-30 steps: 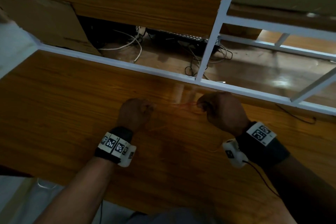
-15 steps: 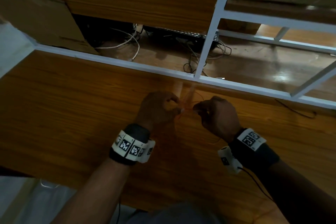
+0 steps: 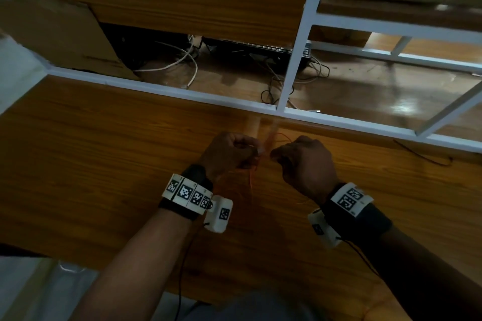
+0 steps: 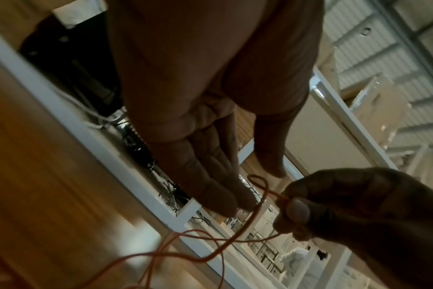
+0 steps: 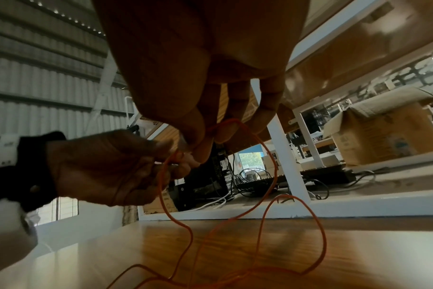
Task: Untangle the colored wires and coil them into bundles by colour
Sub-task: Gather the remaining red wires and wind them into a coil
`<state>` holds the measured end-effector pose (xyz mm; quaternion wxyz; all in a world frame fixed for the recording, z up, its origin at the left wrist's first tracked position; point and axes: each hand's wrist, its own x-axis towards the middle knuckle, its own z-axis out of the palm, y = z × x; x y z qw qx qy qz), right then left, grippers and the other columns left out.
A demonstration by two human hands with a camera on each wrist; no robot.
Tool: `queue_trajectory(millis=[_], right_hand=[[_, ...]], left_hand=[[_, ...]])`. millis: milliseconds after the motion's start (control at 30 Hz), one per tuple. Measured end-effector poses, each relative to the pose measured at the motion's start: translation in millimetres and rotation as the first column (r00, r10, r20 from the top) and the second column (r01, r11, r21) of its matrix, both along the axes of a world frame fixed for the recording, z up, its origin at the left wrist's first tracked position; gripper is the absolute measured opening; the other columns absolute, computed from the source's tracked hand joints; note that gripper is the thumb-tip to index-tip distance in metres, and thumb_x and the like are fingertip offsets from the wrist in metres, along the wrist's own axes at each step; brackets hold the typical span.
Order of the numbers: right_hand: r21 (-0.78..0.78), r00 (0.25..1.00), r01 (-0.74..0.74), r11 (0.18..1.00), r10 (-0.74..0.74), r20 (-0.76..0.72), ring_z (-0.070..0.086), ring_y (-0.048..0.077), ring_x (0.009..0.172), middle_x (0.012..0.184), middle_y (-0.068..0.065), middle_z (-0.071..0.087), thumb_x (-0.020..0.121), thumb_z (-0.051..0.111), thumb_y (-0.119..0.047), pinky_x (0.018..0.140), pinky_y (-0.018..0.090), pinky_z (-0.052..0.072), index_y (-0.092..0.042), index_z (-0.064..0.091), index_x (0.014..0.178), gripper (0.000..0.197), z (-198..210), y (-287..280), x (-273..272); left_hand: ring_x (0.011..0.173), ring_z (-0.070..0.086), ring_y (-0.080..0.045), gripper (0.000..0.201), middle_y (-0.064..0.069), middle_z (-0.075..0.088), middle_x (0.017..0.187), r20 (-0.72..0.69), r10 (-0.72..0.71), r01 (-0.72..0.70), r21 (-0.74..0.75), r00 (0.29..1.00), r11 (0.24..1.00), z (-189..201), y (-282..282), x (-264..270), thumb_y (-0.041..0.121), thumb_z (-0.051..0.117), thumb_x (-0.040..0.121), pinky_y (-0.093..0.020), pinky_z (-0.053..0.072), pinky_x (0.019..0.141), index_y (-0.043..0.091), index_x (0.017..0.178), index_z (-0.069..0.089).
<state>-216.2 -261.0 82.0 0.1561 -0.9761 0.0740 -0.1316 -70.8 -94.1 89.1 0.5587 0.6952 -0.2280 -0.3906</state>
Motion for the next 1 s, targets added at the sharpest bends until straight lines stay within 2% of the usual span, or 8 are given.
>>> queue_trajectory(millis=[133,233,433,533,600,700,867,1000], right_hand=[[-0.102,0.999,-0.032,0.994,0.031,-0.007,0.062,0.024,0.09,0.092,-0.007,0.076,0.085,0.073,-0.018,0.078,0.041,0.046,-0.028,0.078,0.102,0.02,-2.0,8.6,-1.3],[-0.131,0.999,-0.04,0.991,0.037,-0.029,0.061,0.024,0.091,0.092,-0.006,0.076,0.087,0.069,-0.02,0.077,0.041,0.046,-0.028,0.077,0.103,0.02,-3.1,14.4,-2.5],[0.067,0.988,0.111,0.992,-0.103,-0.119,0.06,0.027,0.089,0.092,0.005,0.07,0.092,0.067,-0.018,0.072,0.035,0.044,-0.026,0.075,0.11,0.022,7.1,4.4,-5.2],[0.014,0.994,0.077,0.997,-0.076,-0.081,0.062,0.028,0.087,0.09,0.003,0.072,0.086,0.07,-0.016,0.071,0.036,0.047,-0.026,0.075,0.104,0.021,15.1,-1.5,-7.1],[-0.049,0.997,0.07,0.996,-0.071,-0.027,0.062,0.027,0.085,0.088,0.0,0.071,0.083,0.072,-0.014,0.069,0.037,0.047,-0.025,0.075,0.099,0.02,23.1,-5.7,-8.4],[-0.132,0.996,0.078,0.988,-0.073,0.049,0.062,0.025,0.089,0.089,-0.001,0.072,0.084,0.073,-0.013,0.073,0.037,0.045,-0.023,0.074,0.096,0.016,33.0,-21.3,-13.1],[-0.216,0.995,0.095,0.972,-0.094,0.014,0.061,0.025,0.092,0.09,-0.001,0.071,0.083,0.073,-0.016,0.08,0.04,0.041,-0.027,0.073,0.099,0.019,28.3,-45.9,-30.2],[-0.19,0.984,0.177,0.966,-0.176,0.021,0.063,0.024,0.082,0.085,0.001,0.072,0.082,0.075,-0.011,0.076,0.039,0.044,-0.025,0.076,0.096,0.02,22.5,-70.4,-44.2]], left_hand=[[0.072,0.074,-0.021,0.029,-0.007,0.076,0.082,0.084,0.068,-0.077,0.113,0.994,0.991,2.0,-8.3,-3.1,0.03,0.079,0.081,-0.026,0.056,0.059,0.005,0.093,0.073],[0.074,0.074,-0.021,0.021,-0.007,0.076,0.082,0.082,0.078,-0.089,0.14,0.994,0.986,0.5,-11.5,-4.2,0.021,0.079,0.081,-0.029,0.06,0.064,0.005,0.092,0.073],[0.093,0.073,-0.019,0.031,-0.006,0.076,0.099,0.041,0.073,-0.072,-0.026,0.997,0.997,-7.2,-0.6,-7.1,0.011,0.077,0.081,-0.037,0.058,0.084,0.011,0.11,0.068],[0.094,0.072,-0.021,0.031,-0.011,0.075,0.098,0.037,-0.06,0.062,-0.051,0.998,0.997,-7.9,4.0,-7.5,0.008,0.07,0.087,-0.039,0.056,0.086,0.011,0.117,0.065],[0.086,0.071,-0.024,0.026,-0.014,0.074,0.089,-0.024,-0.127,0.123,-0.115,0.992,0.986,-5.4,4.8,-9.4,0.008,0.066,0.09,-0.037,0.054,0.083,0.008,0.116,0.065],[0.063,0.055,-0.017,0.017,-0.004,0.059,0.068,-0.079,-0.152,0.139,-0.149,0.985,0.979,2.0,9.1,-7.6,0.01,0.058,0.095,-0.031,0.052,0.068,0.007,0.107,0.07],[0.054,0.052,-0.005,0.02,0.007,0.059,0.058,0.235,-0.232,0.212,0.108,0.944,0.971,8.5,28.2,10.5,0.022,0.062,0.095,-0.02,0.042,0.051,0.007,0.1,0.074],[0.056,0.056,0.003,0.019,0.008,0.069,0.068,0.396,-0.225,0.13,0.252,0.89,0.959,-1.8,53.0,28.1,0.039,0.069,0.088,-0.021,0.043,0.058,0.023,0.084,0.077]])
